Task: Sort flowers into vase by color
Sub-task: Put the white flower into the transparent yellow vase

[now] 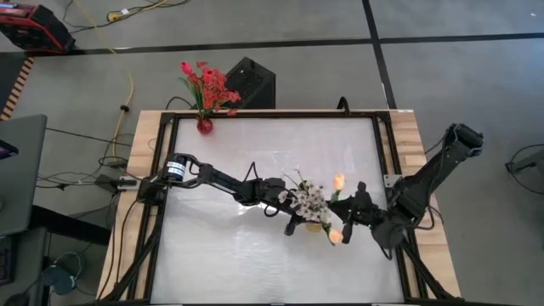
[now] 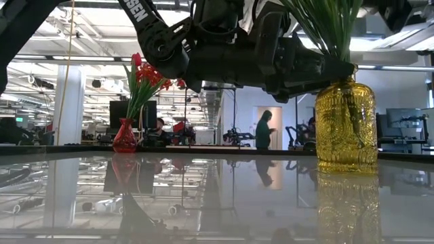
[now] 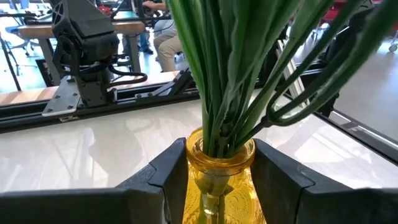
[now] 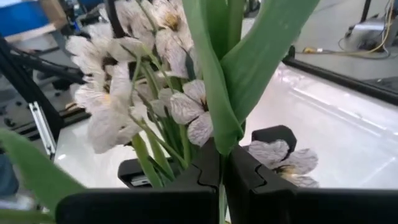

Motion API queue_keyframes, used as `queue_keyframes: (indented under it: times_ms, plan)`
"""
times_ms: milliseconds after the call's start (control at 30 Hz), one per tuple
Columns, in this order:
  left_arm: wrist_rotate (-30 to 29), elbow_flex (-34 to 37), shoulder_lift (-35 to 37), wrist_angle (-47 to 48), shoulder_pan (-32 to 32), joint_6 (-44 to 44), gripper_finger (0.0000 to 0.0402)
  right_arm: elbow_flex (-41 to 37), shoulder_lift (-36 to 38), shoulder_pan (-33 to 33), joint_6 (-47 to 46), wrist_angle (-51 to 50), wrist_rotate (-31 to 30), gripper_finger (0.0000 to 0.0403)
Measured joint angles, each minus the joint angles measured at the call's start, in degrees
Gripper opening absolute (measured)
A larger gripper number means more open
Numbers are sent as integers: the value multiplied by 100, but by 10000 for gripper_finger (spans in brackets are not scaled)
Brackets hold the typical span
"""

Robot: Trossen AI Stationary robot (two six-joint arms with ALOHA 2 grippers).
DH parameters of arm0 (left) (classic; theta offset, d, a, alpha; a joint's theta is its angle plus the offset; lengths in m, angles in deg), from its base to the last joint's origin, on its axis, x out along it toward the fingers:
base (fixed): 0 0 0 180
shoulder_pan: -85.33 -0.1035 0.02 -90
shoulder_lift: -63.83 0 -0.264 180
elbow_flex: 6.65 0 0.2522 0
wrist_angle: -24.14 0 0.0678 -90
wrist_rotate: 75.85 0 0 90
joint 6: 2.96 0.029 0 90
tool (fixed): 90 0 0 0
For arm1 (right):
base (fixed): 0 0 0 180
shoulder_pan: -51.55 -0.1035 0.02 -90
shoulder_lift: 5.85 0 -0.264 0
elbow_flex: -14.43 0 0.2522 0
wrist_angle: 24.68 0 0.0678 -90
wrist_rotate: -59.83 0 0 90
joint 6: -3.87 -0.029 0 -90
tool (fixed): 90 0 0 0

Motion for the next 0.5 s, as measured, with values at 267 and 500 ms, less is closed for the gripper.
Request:
queue_keyframes:
  times_ms: [267, 500]
  plan:
    - [2, 0, 0, 22, 0, -9, 140, 0, -181, 162, -48, -63, 122, 31]
    - [6, 0, 0, 37, 0, -9, 140, 0, -568, 181, -266, -60, 192, 34]
